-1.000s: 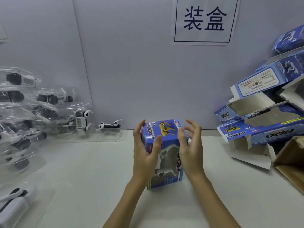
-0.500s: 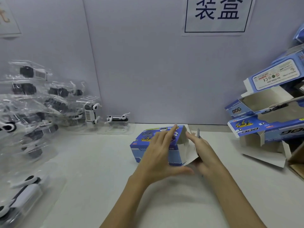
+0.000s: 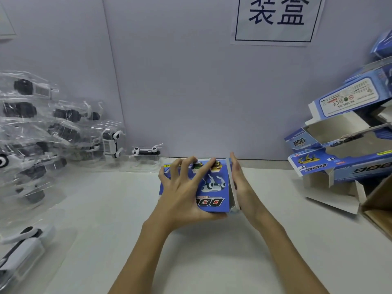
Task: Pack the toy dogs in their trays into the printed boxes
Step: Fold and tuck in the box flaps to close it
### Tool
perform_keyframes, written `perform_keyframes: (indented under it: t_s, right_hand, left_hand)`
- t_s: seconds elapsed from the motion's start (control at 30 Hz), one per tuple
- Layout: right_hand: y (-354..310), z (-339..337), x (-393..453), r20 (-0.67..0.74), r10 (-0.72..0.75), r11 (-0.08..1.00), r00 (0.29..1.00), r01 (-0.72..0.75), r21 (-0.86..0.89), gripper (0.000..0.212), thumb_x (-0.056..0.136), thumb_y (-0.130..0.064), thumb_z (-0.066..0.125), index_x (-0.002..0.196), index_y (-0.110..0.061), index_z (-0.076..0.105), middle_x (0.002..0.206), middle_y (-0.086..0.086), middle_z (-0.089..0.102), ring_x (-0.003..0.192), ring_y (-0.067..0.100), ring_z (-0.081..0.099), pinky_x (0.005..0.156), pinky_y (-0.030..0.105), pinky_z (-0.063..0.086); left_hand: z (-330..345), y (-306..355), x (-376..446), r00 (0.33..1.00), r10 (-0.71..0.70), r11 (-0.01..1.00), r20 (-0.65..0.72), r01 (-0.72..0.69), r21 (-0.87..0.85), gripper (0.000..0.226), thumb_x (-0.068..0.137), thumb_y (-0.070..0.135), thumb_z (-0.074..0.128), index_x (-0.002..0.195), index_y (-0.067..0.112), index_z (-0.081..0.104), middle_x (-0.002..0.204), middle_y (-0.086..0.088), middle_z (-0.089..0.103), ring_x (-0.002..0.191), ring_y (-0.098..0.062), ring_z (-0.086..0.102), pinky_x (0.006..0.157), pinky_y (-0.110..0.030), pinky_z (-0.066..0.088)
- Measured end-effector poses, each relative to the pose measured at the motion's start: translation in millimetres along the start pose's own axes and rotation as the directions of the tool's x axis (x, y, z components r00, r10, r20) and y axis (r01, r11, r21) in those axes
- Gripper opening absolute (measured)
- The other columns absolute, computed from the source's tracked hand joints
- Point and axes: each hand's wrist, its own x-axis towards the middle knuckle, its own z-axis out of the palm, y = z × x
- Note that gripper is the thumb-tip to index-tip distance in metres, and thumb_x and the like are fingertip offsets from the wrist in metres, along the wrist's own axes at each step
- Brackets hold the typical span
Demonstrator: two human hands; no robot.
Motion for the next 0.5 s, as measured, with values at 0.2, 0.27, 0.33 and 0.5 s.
perform_keyframes:
  t_s: [0.2,0.27,0.33,0.5]
  right_hand:
    - [2,0,2,-0.144,-0.056,0.99,0.988,0.036,-0.135,0.064,0.089,-0.066,0.036,0.152,-0.052,0.032,0.123,-0.015,0.068,0.103,0.013,0.076,0.088,0.044,0.064]
    - [1,-3,3,-0.164,-0.06,0.995,0.985,0.046,-0.085,0.058,0.097,-0.06,0.041,0.153,-0.044,0.04,0.128,-0.007,0.071,0.107,0.014,0.075,0.09,0.044,0.064]
    - [1,-7,4,-0.172,-0.059,0.998,0.983,0.059,-0.009,0.05,0.106,-0.052,0.043,0.154,-0.038,0.046,0.131,-0.004,0.072,0.112,0.015,0.074,0.095,0.046,0.062]
    - [0,-5,2,-0.105,-0.076,0.997,0.992,0.078,0.021,0.047,0.105,-0.057,0.036,0.152,-0.051,0.043,0.132,-0.019,0.069,0.121,0.007,0.068,0.093,0.033,0.062]
  left_hand:
    - [5,6,0,1.0,0.012,1.0,-0.015,-0.012,0.019,0.115,0.064,0.096,0.059,0.161,0.045,0.026,0.161,0.014,0.029,0.154,-0.018,0.023,0.115,-0.067,0.016]
    - [4,6,1,0.999,-0.023,1.0,-0.044,0.022,-0.014,0.114,0.061,0.094,0.063,0.159,0.045,0.03,0.155,0.015,0.033,0.149,-0.015,0.029,0.114,-0.068,0.017]
    - [2,5,1,0.996,-0.062,0.997,-0.062,0.058,-0.06,0.117,0.058,0.094,0.067,0.158,0.044,0.032,0.151,0.016,0.034,0.145,-0.012,0.032,0.114,-0.066,0.017]
    - [0,3,2,0.989,-0.124,0.984,-0.076,0.113,-0.137,0.12,0.058,0.092,0.07,0.159,0.041,0.03,0.15,0.013,0.035,0.143,-0.015,0.033,0.116,-0.064,0.018]
